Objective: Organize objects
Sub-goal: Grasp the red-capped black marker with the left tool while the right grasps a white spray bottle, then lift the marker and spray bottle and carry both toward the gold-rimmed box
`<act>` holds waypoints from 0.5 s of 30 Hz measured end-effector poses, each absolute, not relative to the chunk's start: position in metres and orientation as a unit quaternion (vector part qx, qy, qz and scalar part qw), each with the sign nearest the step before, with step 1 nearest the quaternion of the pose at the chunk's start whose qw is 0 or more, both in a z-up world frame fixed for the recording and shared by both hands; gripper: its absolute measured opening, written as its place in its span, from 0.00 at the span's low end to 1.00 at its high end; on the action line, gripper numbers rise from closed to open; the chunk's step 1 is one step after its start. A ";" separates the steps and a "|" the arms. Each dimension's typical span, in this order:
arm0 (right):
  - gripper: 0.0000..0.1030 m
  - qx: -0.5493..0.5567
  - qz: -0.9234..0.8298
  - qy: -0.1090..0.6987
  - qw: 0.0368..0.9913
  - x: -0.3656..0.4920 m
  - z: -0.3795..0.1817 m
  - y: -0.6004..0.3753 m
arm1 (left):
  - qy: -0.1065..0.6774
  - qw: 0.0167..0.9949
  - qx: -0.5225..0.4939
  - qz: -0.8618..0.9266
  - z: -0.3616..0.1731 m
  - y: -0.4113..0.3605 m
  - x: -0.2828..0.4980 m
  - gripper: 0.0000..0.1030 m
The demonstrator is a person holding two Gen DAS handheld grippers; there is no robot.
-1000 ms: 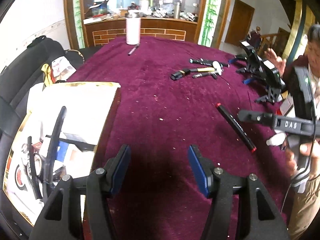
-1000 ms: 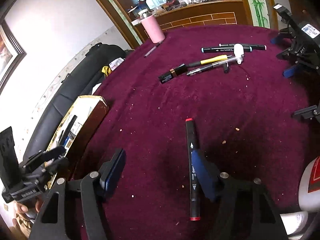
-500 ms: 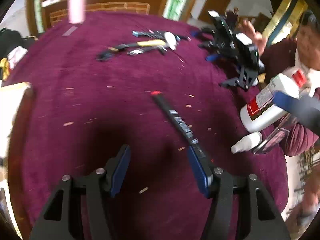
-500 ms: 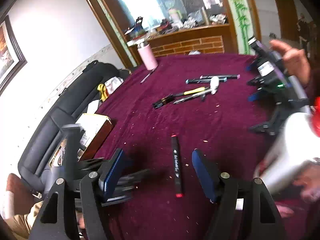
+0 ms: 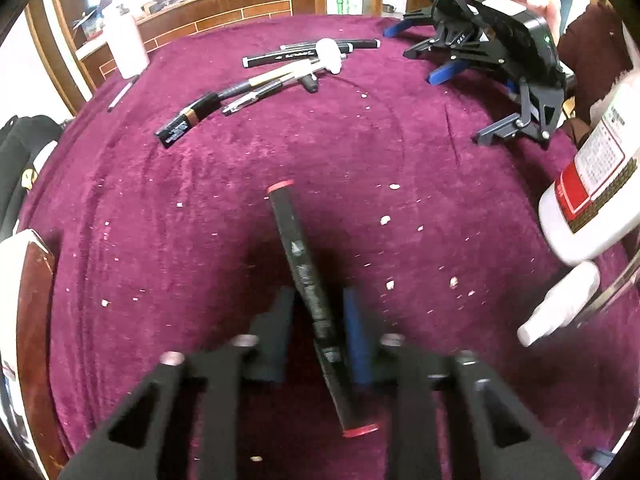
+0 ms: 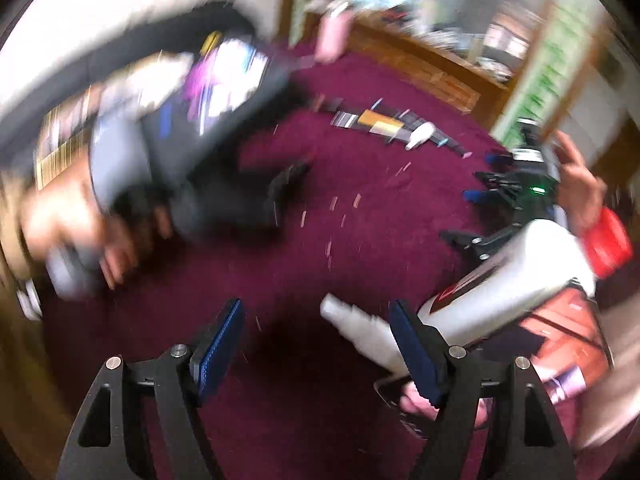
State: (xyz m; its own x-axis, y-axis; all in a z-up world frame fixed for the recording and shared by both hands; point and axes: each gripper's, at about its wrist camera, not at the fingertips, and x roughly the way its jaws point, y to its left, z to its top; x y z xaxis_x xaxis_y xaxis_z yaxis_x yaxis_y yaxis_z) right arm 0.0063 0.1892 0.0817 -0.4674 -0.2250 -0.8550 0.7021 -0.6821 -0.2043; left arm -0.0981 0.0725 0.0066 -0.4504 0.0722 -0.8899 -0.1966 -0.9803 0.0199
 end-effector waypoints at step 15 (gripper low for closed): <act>0.50 0.450 -0.725 0.434 0.290 -0.023 0.020 0.174 | 0.061 0.098 -0.524 0.844 0.010 0.004 -0.061 0.14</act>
State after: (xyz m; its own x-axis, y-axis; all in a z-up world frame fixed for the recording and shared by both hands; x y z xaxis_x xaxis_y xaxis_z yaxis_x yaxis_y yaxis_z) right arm -0.0227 0.1739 0.0202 -0.4275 -0.0301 -0.9035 0.8105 -0.4555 -0.3683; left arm -0.0606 0.0045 0.0100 -0.4325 0.1007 -0.8960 -0.2292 -0.9734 0.0012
